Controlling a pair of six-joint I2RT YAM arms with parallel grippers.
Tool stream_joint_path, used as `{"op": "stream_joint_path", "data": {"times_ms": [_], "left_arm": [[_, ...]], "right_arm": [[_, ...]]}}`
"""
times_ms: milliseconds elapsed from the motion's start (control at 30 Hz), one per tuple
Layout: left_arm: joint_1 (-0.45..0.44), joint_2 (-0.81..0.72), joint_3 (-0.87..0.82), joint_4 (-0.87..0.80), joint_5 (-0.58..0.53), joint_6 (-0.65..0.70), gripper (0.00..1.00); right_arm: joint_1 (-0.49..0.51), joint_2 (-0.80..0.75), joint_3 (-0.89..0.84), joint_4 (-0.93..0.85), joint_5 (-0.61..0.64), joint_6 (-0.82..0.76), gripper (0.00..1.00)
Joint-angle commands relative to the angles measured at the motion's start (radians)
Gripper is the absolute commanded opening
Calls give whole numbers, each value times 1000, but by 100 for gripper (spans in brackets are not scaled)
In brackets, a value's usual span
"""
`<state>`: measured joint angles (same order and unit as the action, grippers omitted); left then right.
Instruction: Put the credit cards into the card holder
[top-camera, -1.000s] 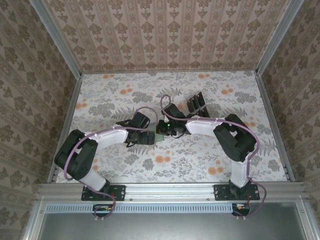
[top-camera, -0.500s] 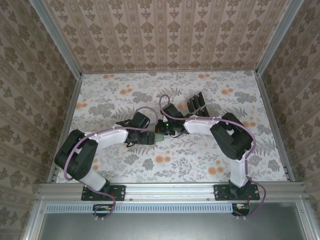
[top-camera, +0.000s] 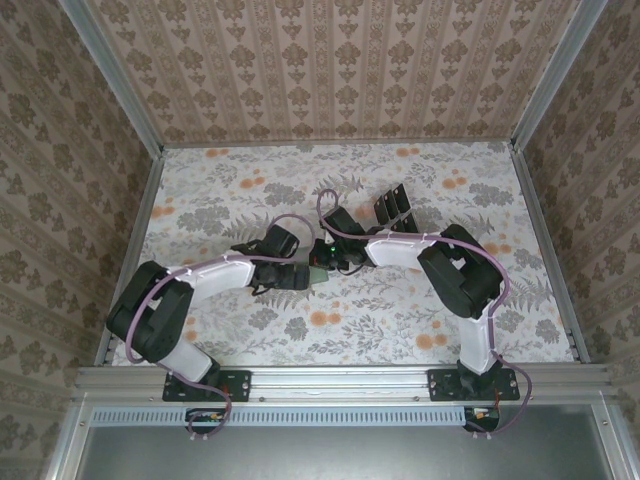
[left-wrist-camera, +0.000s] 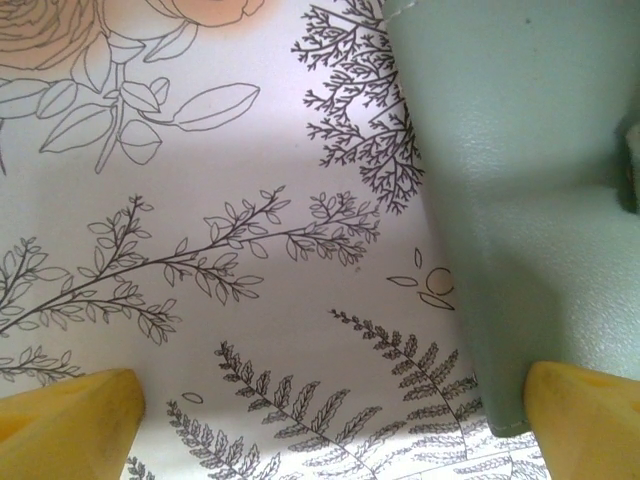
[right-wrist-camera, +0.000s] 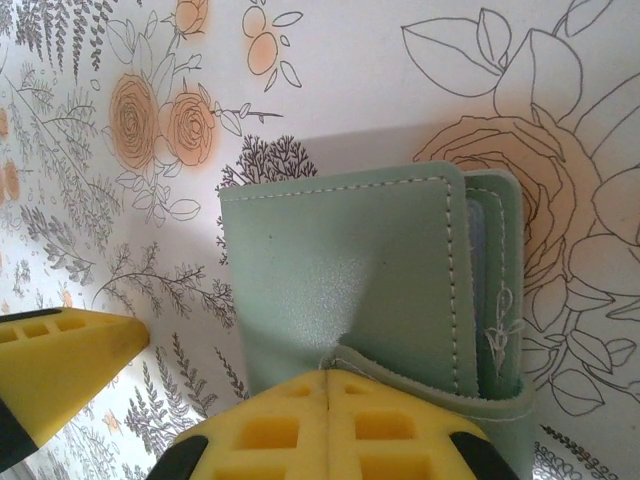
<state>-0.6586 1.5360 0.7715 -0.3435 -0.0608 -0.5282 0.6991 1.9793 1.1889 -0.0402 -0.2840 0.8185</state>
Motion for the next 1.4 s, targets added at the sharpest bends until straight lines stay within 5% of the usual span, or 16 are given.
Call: {"op": "stream_joint_path", "data": {"times_ms": [0,300,533,733,1000,1133,1367], "left_arm": [[25,-66,-31,2,-10,-31,100],[109,-332,-87,-3,-102,-171,100],[151,-353,-74,-25,-71,-165,100],[176,-351,-67,-31,-33,-147,100],[233,-402,-61,-67,-27,-121,100],[270,-431,-36,-100,-23,-89,100],[312,-437,25,-121,-85,6,100]], "right_arm": [[7,76,-7,-133,87,21,0],[7,106,11,-232,145,21,0],[8,95,15,-248,145,19,0],[14,43,76,-227,82,-17,28],[19,-92,166,-150,-12,-67,53],[9,-210,147,-151,-5,-82,68],[-70,-483,10,-215,101,-151,79]]}}
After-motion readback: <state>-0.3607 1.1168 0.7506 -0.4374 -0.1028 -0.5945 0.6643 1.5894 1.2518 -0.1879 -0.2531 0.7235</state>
